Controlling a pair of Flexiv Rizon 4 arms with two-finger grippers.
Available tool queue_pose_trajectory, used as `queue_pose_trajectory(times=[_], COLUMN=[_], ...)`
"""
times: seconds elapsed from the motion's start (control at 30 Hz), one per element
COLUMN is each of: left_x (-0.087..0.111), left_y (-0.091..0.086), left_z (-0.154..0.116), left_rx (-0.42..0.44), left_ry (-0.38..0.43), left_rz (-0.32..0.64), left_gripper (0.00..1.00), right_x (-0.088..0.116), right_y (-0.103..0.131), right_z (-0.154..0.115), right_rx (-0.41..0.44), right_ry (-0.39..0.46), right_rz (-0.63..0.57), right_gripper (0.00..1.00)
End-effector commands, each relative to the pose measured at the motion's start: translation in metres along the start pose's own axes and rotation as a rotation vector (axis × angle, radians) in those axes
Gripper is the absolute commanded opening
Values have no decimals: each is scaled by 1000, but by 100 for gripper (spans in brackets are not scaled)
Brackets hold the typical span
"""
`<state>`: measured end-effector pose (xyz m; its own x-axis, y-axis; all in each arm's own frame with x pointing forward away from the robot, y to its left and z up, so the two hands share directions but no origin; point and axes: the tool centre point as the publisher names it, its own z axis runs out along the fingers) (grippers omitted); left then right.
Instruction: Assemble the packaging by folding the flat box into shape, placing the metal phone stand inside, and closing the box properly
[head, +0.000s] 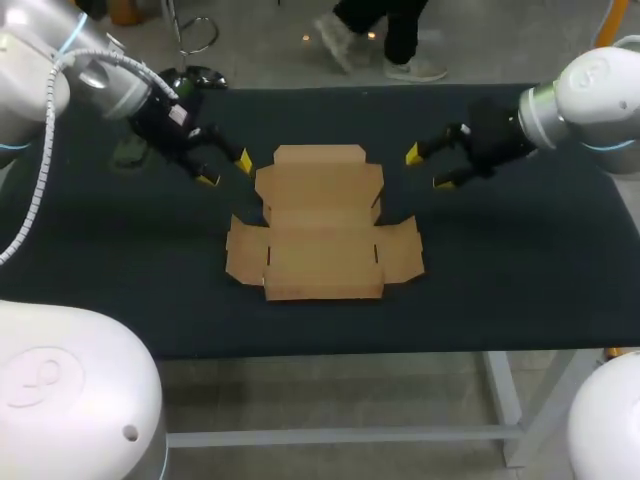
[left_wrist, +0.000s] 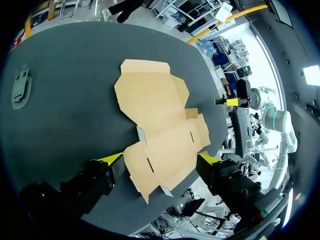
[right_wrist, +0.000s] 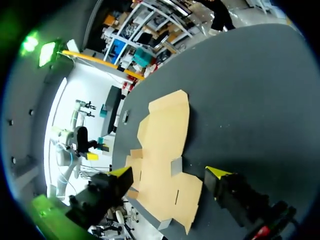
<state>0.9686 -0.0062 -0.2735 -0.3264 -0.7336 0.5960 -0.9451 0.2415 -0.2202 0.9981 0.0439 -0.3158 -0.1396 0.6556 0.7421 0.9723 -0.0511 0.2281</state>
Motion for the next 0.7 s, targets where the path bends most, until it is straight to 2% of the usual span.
queue_pose_trajectory(times=[0.03,0.3,0.7], left_x=[-6,-12,-20], left_y=[-9,-17,-18], left_z=[0,0,1], left_rx=[-41,-32,-37], left_ry=[9,6,12], left_rz=[-1,-9,-24], left_gripper=[100,100,100], right_x=[-7,-13,-16], right_y=[13,25,35], right_z=[14,33,59], right_rx=[266,280,309], right_ry=[338,317,261], right_rz=[8,60,91], right_gripper=[100,100,98])
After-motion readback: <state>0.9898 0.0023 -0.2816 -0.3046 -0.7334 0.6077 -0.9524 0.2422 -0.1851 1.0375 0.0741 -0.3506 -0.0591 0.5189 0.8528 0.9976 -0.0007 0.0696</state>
